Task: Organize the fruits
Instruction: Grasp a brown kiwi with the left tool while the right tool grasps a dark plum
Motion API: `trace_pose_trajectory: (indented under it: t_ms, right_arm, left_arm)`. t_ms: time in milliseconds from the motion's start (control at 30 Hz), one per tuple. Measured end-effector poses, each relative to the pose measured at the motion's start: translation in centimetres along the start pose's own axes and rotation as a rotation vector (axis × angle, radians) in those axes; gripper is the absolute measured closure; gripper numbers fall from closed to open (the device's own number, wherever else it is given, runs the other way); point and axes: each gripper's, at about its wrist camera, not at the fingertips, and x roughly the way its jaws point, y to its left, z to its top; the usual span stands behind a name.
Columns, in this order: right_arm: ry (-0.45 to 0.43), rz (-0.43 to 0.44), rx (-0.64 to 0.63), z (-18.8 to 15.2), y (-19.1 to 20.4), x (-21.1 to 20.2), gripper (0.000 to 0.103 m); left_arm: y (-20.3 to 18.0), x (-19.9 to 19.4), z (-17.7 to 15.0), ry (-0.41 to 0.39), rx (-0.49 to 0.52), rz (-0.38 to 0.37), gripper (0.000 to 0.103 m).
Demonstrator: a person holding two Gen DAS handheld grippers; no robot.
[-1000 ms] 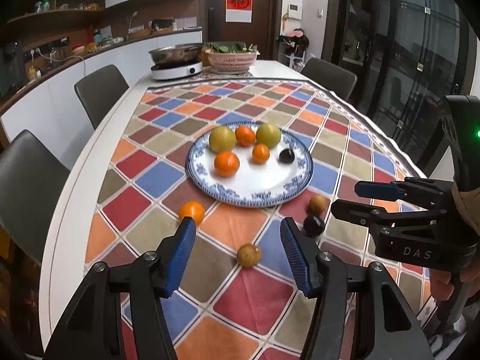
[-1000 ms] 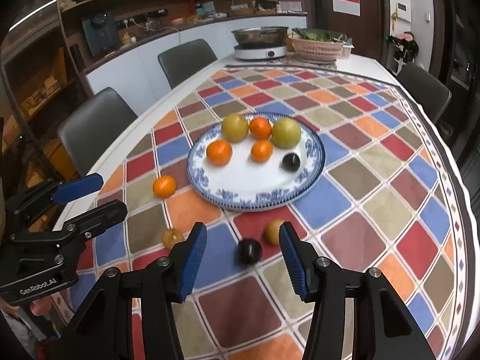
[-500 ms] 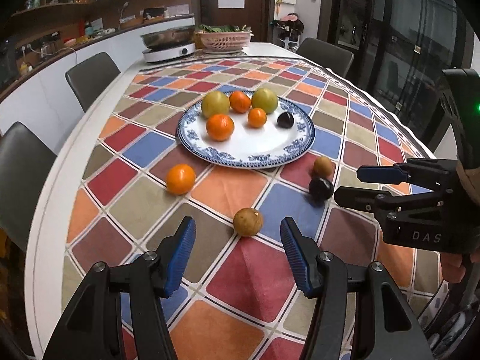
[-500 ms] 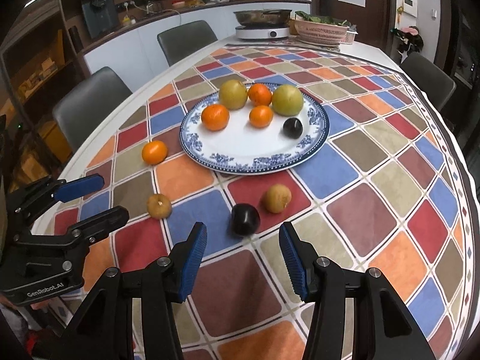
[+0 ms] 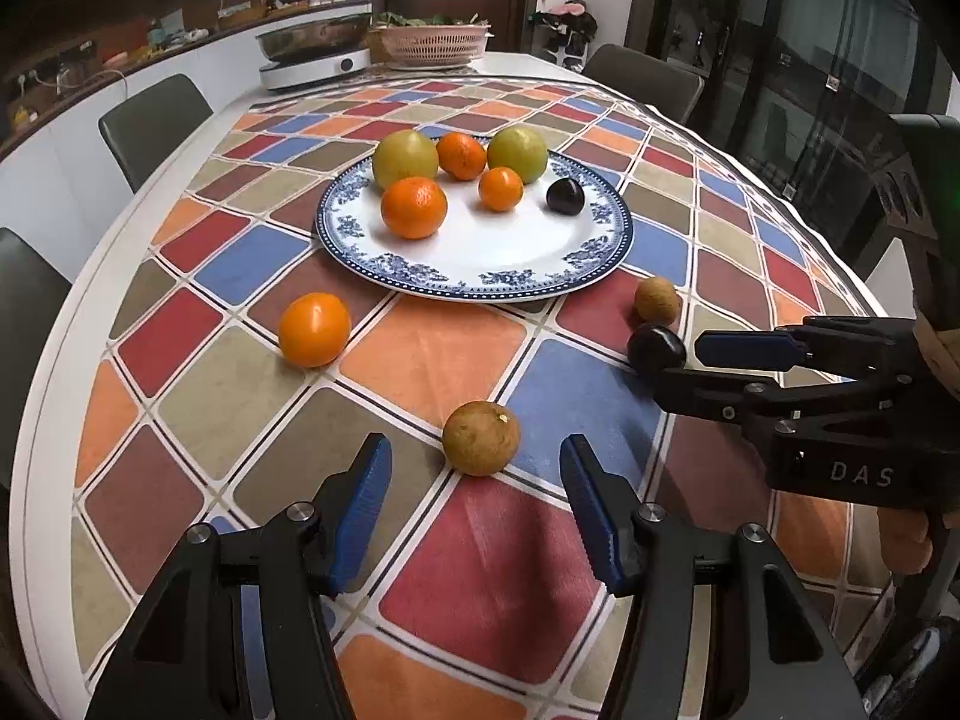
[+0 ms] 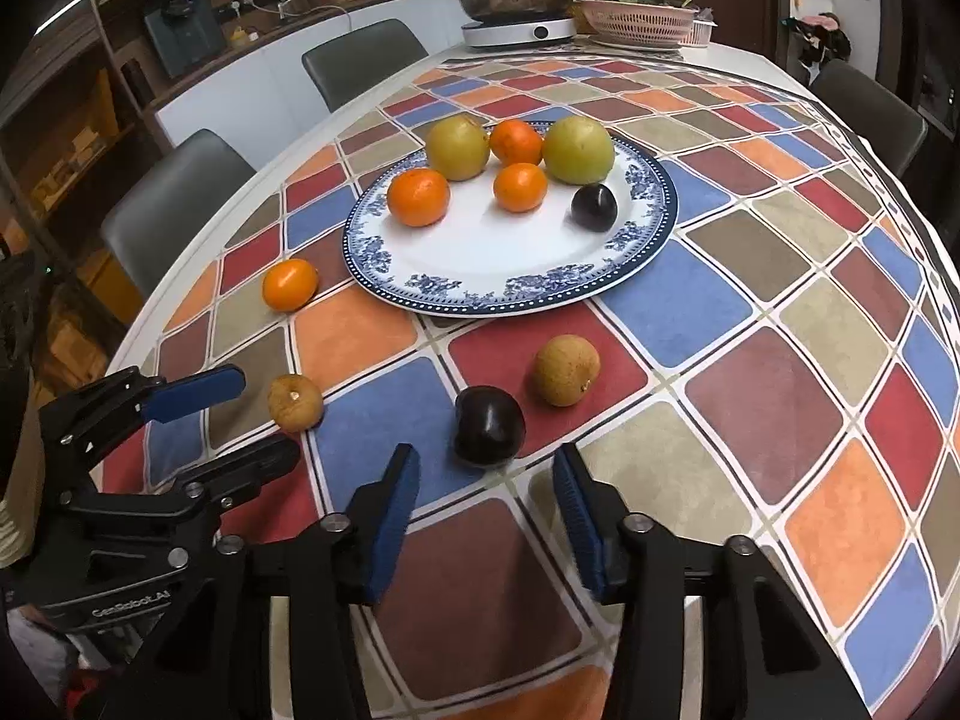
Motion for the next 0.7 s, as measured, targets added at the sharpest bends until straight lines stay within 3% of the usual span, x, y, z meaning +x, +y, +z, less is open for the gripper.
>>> trace_pose_trajectory:
  t_ms: [467,567,700]
  right_arm:
    - [0.004,0.008,0.014,0.7,-0.1,1.2,0.065]
    - [0.005,0.008,0.011,0.7,0.1,1.4,0.073]
    - [0.004,0.011,0.006,0.6,0.1,1.3,0.074]
  left_arm:
    - [0.3,1.3,0.4,0.024,-0.021,-0.013,0.063]
    - [0.3,1.4,0.5,0.029,-0.024,-0.018,0.07]
    - [0.1,1.4,0.6,0.03,-0.028,-0.024,0.073]
